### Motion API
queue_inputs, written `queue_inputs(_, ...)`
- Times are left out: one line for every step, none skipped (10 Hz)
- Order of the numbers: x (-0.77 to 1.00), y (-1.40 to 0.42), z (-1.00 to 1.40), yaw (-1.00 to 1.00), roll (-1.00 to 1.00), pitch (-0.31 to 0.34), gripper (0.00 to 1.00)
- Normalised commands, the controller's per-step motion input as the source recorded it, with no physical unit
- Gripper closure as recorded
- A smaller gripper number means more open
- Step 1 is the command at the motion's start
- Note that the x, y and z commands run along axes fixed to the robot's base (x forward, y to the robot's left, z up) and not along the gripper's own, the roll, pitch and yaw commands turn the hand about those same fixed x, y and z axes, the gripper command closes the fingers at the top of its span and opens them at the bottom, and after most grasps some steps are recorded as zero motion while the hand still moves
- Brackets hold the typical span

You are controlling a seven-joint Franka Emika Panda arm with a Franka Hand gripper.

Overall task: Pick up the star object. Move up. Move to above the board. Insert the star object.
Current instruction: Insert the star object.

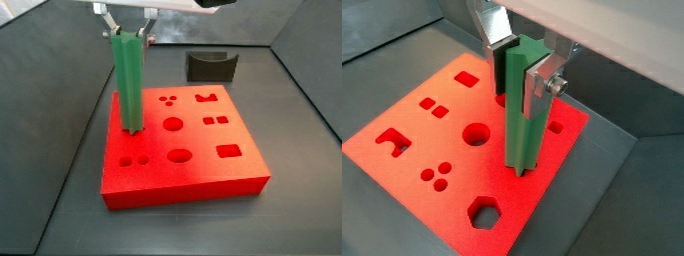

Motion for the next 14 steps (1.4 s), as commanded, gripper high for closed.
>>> queue_inputs(0.22,0.0,-0.16,0.27,0.0,0.0,1.0)
queue_inputs(0.21,0.0,-0.14,0.25,0.0,0.0,1.0)
queue_inputs(0.13,0.0,-0.13,0.23,0.0,0.0,1.0)
queue_inputs(0.0,0.0,-0.13,0.18,0.0,-0.013,1.0)
queue_inputs(0.0,0.0,-0.14,0.15,0.0,-0.034,1.0)
queue_inputs(-0.03,0.0,-0.29,0.08,0.02,-0.144,1.0)
queue_inputs(-0.14,-0.04,-0.45,0.0,0.13,-0.387,1.0)
queue_inputs(-0.19,-0.06,-0.33,0.0,0.12,-0.45,1.0)
queue_inputs(-0.25,-0.02,-0.26,0.0,0.12,-0.481,1.0)
queue_inputs(-0.3,0.0,-0.42,0.0,0.12,-0.414,1.0)
queue_inputs(-0.14,-0.03,-0.68,0.03,0.22,-0.213,1.0)
queue_inputs(0.0,-0.2,-0.77,0.11,0.28,0.0,1.0)
queue_inputs(0.07,-0.17,-0.73,0.17,0.21,0.134,1.0)
queue_inputs(0.18,-0.06,-0.83,0.13,0.15,0.12,1.0)
